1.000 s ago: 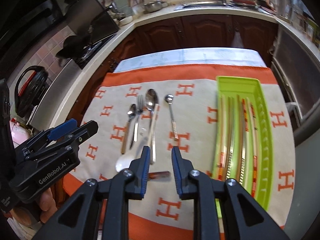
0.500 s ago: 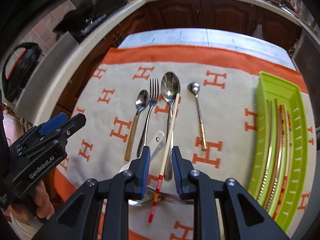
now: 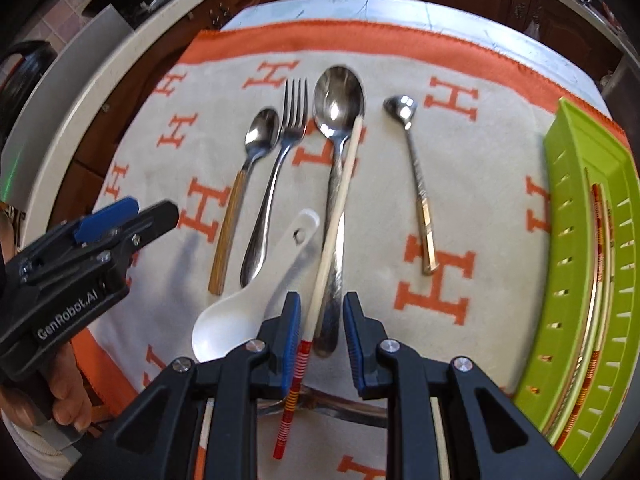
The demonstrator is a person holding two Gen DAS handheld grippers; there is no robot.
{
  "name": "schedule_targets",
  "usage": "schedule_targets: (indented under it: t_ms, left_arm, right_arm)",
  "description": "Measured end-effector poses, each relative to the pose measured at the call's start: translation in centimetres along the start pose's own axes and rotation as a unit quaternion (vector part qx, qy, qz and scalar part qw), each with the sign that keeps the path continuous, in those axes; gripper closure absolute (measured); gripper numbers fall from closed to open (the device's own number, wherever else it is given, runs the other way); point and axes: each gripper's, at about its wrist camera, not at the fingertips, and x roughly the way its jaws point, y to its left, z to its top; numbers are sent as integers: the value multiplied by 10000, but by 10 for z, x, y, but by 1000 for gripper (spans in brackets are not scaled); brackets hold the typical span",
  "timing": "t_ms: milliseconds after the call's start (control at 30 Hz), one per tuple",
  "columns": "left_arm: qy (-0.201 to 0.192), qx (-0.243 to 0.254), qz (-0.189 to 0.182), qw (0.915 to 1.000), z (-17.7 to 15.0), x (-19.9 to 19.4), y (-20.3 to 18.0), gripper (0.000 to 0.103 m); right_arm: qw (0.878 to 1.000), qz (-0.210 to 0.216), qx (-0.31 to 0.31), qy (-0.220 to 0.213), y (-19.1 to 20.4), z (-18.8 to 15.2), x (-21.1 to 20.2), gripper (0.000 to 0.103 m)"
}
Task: Organize utensils
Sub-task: 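Grasp a red-striped white chopstick with the right tool, then lower the chopstick into the green tray with the right tool while the left tool grasps a wooden-handled spoon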
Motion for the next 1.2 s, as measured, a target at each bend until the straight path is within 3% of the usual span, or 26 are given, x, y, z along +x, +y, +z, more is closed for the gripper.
schedule_targets:
  t_ms: [200, 333, 633, 933, 1000, 1067, 1200]
  left_arm:
    - [92, -60, -21, 9999, -4, 5, 2, 52]
    - [92, -42, -24, 9999, -8, 3, 1, 52]
    - [95, 19, -38, 9999, -12, -2, -4, 52]
    - [105, 127, -45, 9999, -11, -3, -11, 52]
    - [145, 130, -86, 9998, -7, -1, -11, 58]
    - [249, 138, -220, 9994, 1, 4, -12, 65]
    - [484, 31, -613, 9969, 15, 14, -15, 65]
  right_arm:
    - [9978, -548, -332, -174, 19, -7, 6, 94]
    - [9940, -872, -555, -348, 28, -13, 8, 95]
    - [9977, 146, 302, -597, -19, -20, -16, 98]
    - [9919, 527, 683, -935, -43, -30, -41, 98]
    - [9900, 576, 743, -1050, -45, -31, -48, 98]
    - [9878, 619, 794, -1185, -47, -28, -57, 98]
    - [9822, 627, 962, -1487, -63, -31, -81, 98]
